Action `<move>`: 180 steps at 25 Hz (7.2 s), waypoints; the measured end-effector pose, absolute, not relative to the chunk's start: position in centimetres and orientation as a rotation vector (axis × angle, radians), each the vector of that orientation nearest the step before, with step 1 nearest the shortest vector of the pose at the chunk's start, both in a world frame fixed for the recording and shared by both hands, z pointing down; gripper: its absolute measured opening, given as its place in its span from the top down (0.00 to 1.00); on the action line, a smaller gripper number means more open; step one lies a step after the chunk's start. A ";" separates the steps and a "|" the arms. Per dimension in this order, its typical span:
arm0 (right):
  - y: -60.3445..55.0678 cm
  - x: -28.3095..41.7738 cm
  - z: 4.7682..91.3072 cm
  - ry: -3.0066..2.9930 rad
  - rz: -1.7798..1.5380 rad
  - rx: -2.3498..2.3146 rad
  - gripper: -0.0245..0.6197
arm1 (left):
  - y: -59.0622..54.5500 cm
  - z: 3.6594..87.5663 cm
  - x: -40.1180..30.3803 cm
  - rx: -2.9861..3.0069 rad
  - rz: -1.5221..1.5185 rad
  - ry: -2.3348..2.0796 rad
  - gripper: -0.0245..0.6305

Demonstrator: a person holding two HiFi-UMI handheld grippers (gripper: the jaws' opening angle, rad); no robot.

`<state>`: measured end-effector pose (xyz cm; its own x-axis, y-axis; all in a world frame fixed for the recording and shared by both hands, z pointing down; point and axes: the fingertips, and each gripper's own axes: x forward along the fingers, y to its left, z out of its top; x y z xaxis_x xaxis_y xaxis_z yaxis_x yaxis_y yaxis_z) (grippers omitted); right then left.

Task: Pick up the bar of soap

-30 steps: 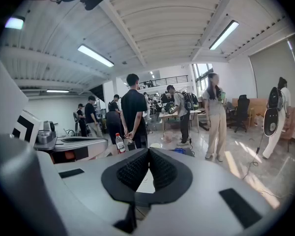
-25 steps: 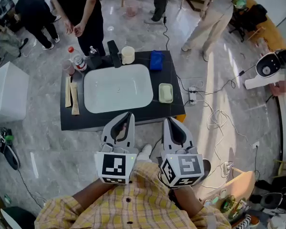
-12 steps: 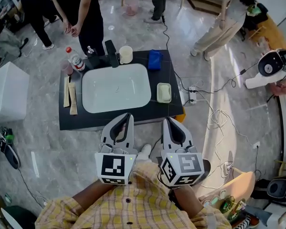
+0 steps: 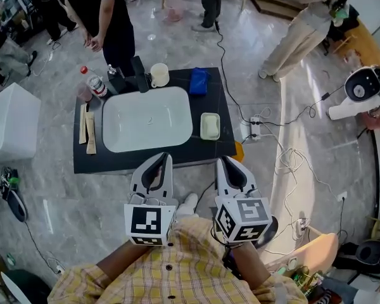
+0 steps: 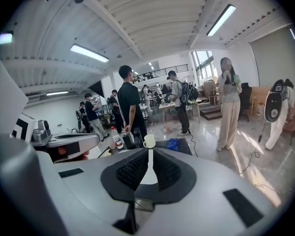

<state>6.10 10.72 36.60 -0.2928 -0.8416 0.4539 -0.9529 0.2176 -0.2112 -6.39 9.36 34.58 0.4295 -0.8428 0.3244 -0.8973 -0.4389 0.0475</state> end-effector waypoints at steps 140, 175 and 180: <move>-9.6 10.9 60.5 -1.790 0.932 1.442 0.63 | -9.7 44.0 -1.1 2.363 0.584 -1.363 0.95; -4.8 7.7 31.0 -2.415 0.234 1.762 0.63 | -6.8 32.0 -1.9 2.568 0.100 -1.609 0.95; -4.4 7.7 31.2 -2.412 0.234 1.757 0.63 | -6.6 31.8 -1.7 2.570 0.108 -1.607 0.95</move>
<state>7.68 -4.44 31.16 -0.3039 -0.9292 0.2102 -0.9523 0.3027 -0.0386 -1.70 -6.59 31.81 0.4375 -0.8915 0.1177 -0.8992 -0.4342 0.0541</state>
